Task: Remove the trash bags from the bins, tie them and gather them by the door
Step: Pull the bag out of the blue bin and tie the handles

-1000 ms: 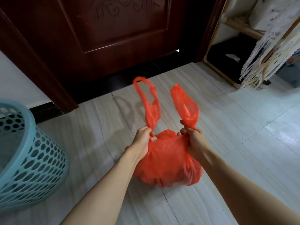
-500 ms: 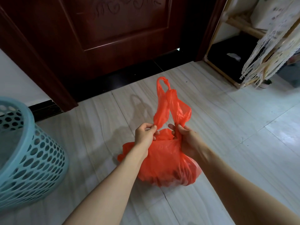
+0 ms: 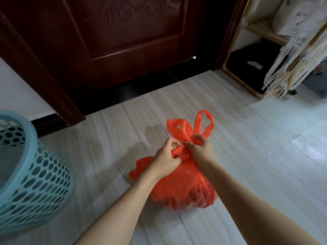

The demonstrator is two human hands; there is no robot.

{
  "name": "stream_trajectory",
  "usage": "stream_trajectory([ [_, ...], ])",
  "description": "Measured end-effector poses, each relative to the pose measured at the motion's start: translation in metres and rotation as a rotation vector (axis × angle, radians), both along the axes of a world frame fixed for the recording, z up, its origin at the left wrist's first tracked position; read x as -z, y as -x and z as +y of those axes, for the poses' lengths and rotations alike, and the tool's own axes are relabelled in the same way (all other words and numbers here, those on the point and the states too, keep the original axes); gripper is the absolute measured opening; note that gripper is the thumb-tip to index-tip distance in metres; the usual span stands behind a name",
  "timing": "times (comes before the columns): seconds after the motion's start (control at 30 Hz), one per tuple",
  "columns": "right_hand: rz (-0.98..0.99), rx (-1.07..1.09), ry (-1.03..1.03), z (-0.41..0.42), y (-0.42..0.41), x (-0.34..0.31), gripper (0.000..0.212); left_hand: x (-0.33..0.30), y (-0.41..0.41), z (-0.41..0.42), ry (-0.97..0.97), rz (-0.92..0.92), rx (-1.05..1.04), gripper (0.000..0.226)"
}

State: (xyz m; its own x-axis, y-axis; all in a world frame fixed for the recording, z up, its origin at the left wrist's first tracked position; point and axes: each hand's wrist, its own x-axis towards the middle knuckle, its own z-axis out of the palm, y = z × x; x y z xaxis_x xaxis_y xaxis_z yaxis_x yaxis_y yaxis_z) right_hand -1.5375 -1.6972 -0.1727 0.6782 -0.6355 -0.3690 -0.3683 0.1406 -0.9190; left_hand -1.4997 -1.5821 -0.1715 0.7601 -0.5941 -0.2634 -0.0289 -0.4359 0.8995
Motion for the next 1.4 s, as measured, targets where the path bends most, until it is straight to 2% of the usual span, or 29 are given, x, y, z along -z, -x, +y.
stream_trajectory([
  [0.07, 0.034, -0.03, 0.234, 0.001, 0.002, 0.003, 0.026, 0.0, 0.002, 0.004, -0.069, -0.193, 0.052, 0.031],
  [0.17, 0.08, -0.254, 0.519, 0.005, 0.008, 0.003, 0.031, -0.004, 0.005, 0.006, -0.138, -0.577, 0.029, 0.028],
  [0.23, 0.142, -0.445, 0.613, 0.006, 0.006, -0.006, 0.032, -0.003, 0.006, 0.003, -0.139, -0.748, -0.024, 0.03],
  [0.3, 0.176, -0.61, 0.557, 0.003, 0.002, -0.016, 0.026, -0.003, 0.005, 0.002, -0.154, -0.775, -0.093, 0.037],
  [0.37, 0.204, -0.69, 0.455, -0.001, 0.001, -0.025, 0.022, -0.005, 0.002, 0.003, -0.167, -0.725, -0.127, 0.038],
  [0.47, 0.18, -0.565, 0.212, -0.005, 0.006, -0.024, 0.038, -0.009, -0.002, 0.003, -0.163, -0.676, -0.101, 0.034],
  [0.53, 0.127, -0.45, -0.009, -0.007, 0.01, -0.022, 0.039, -0.011, -0.004, 0.003, -0.167, -0.65, -0.075, 0.036],
  [0.63, 0.106, -0.436, -0.307, -0.011, 0.014, -0.023, 0.032, -0.015, -0.006, 0.003, -0.229, -0.583, 0.018, 0.036],
  [0.8, 0.111, -0.355, -0.444, -0.019, 0.014, -0.018, 0.026, -0.023, -0.01, 0.003, -0.224, -0.433, 0.209, 0.05],
  [0.9, 0.07, -0.403, -0.579, -0.022, 0.017, -0.019, 0.03, -0.021, -0.01, 0.009, -0.101, -0.21, 0.201, 0.05],
  [0.97, 0.049, -0.362, -0.656, -0.021, 0.018, -0.018, 0.031, -0.016, -0.007, 0.011, 0.024, -0.078, 0.178, 0.036],
  [1.03, 0.061, -0.279, -0.637, -0.016, 0.018, -0.013, 0.026, -0.009, -0.003, 0.007, 0.167, 0.088, 0.053, 0.021],
  [1.1, 0.07, -0.236, -0.633, -0.01, 0.015, -0.008, 0.023, -0.006, -0.001, -0.002, 0.308, 0.339, -0.19, 0.014],
  [1.2, 0.049, -0.153, -0.568, -0.009, 0.008, 0.0, 0.022, -0.01, -0.008, -0.012, 0.538, 0.703, -0.55, 0.039],
  [1.3, 0.062, 0.047, -0.344, -0.017, 0.006, 0.009, 0.03, -0.012, -0.016, -0.014, 0.659, 0.827, -0.781, 0.046],
  [1.4, 0.171, 0.11, -0.129, -0.029, 0.013, 0.019, 0.031, -0.007, -0.017, -0.003, 0.599, 0.848, -0.859, 0.044],
])
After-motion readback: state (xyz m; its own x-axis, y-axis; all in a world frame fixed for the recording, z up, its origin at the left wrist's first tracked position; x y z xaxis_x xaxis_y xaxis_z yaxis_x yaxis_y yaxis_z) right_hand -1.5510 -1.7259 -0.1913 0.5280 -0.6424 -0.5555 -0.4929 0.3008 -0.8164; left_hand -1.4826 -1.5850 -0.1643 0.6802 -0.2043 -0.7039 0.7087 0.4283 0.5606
